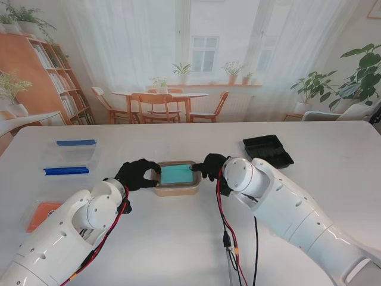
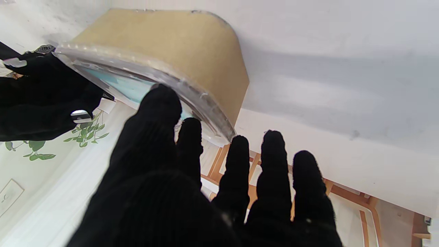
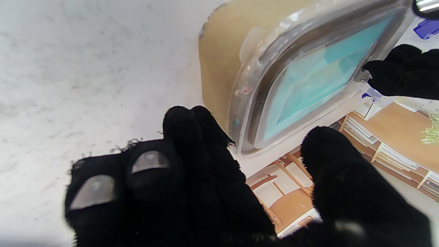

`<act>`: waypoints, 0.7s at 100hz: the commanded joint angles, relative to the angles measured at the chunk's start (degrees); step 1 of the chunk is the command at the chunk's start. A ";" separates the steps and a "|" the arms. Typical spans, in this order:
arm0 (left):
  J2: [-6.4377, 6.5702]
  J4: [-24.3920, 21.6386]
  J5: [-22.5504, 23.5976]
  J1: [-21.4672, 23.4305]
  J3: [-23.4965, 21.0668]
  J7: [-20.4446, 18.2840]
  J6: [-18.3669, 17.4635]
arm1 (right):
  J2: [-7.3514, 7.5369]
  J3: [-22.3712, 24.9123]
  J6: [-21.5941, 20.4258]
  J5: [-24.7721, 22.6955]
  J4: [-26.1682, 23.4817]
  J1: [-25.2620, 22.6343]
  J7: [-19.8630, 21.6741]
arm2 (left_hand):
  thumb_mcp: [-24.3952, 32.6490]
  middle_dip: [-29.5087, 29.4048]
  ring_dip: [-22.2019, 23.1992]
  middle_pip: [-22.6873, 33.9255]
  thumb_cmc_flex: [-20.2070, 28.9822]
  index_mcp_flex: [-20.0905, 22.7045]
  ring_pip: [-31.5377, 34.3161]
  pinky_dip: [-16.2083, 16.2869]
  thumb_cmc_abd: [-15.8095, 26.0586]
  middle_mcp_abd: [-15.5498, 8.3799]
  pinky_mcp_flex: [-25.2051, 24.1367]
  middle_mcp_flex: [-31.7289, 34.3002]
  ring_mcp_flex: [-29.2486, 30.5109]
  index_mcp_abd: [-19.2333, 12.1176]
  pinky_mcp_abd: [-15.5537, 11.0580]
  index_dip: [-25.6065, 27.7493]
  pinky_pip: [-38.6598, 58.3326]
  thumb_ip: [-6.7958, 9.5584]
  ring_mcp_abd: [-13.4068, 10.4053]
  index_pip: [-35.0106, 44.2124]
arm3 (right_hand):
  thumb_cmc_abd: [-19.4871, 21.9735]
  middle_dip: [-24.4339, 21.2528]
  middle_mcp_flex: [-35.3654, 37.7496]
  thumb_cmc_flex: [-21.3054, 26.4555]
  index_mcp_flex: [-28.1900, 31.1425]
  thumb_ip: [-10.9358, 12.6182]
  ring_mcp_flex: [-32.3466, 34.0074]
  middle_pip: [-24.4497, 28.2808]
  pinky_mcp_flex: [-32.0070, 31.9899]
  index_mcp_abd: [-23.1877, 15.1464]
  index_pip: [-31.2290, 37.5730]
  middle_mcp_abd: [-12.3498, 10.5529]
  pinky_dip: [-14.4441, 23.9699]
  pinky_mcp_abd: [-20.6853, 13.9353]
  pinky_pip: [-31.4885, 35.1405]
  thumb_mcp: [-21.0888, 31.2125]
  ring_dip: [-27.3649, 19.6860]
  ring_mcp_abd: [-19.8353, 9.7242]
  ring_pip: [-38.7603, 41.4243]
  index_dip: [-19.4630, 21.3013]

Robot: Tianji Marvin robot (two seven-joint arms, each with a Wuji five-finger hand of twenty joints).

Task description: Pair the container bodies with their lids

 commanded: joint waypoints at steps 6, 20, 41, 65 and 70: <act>-0.11 0.64 -0.13 -0.04 0.31 -0.36 0.17 | 0.18 0.55 0.54 -0.29 -0.05 -0.83 0.48 | 1.41 -0.54 -0.75 -0.33 2.04 -0.58 -0.86 1.57 -0.56 -1.61 -1.14 -1.59 -2.86 0.01 -1.78 -1.05 -1.25 0.58 -1.20 0.29 | 0.60 -0.72 -1.69 -0.51 -1.35 -0.10 -1.75 -0.18 1.18 3.17 -0.24 6.50 1.12 -9.21 8.82 0.31 1.04 0.34 -0.54 -0.80; -0.13 0.95 -0.22 -0.36 0.52 -0.34 -0.14 | 0.35 1.50 0.94 -1.00 -0.39 -1.69 -0.11 | 1.35 -0.56 -0.76 -0.32 2.05 -0.58 -0.85 2.34 -0.57 -1.63 -1.07 -1.60 -2.88 -0.03 -1.93 -1.00 -1.86 0.62 -1.22 0.40 | 0.56 -1.34 -2.58 -0.26 -2.10 -0.11 -3.19 -1.18 -0.23 3.07 -0.90 6.69 1.85 -8.25 7.91 0.23 1.24 1.73 -1.73 -0.98; -0.22 1.54 -0.58 -0.74 0.70 -0.04 -0.88 | 0.09 4.23 -0.95 -2.05 -0.58 -3.99 -3.52 | 1.15 -0.60 -0.78 -0.33 1.85 -0.53 -0.86 3.31 -0.39 -1.66 -1.02 -1.53 -2.84 0.09 -2.01 -0.98 -2.38 0.60 -1.18 0.44 | -1.79 -10.07 -16.27 7.73 -12.47 0.28 -19.35 -12.55 -16.22 -5.81 -9.51 5.74 8.21 -2.20 -4.69 -1.17 -0.27 8.81 -19.05 -1.05; -0.31 1.91 -0.71 -0.83 0.69 0.45 -1.38 | 0.07 7.90 -9.27 -3.50 -1.54 -7.51 -7.91 | 0.91 -0.63 -0.79 -0.38 1.74 -0.68 -0.87 4.04 0.02 -1.59 -1.02 -1.39 -2.78 0.05 -2.10 -1.07 -2.98 0.57 -1.13 0.20 | -8.08 -19.12 -28.14 16.83 -21.57 0.56 -29.88 -22.07 -33.97 -18.06 -12.53 0.85 10.65 1.32 -16.08 -2.57 -5.72 6.40 -38.20 0.18; -0.32 1.91 -0.77 -0.79 0.63 0.49 -1.45 | 0.28 8.45 -11.20 -3.73 -2.06 -8.16 -8.02 | 0.91 -0.64 -0.79 -0.41 1.85 -0.76 -0.87 4.19 0.03 -1.64 -1.00 -1.43 -2.77 0.03 -2.10 -1.10 -3.06 0.59 -1.14 0.14 | -9.41 -19.52 -29.81 17.80 -22.60 0.63 -30.86 -22.79 -35.02 -19.81 -12.67 -0.12 10.69 1.04 -16.58 -2.66 -5.79 5.57 -39.06 0.17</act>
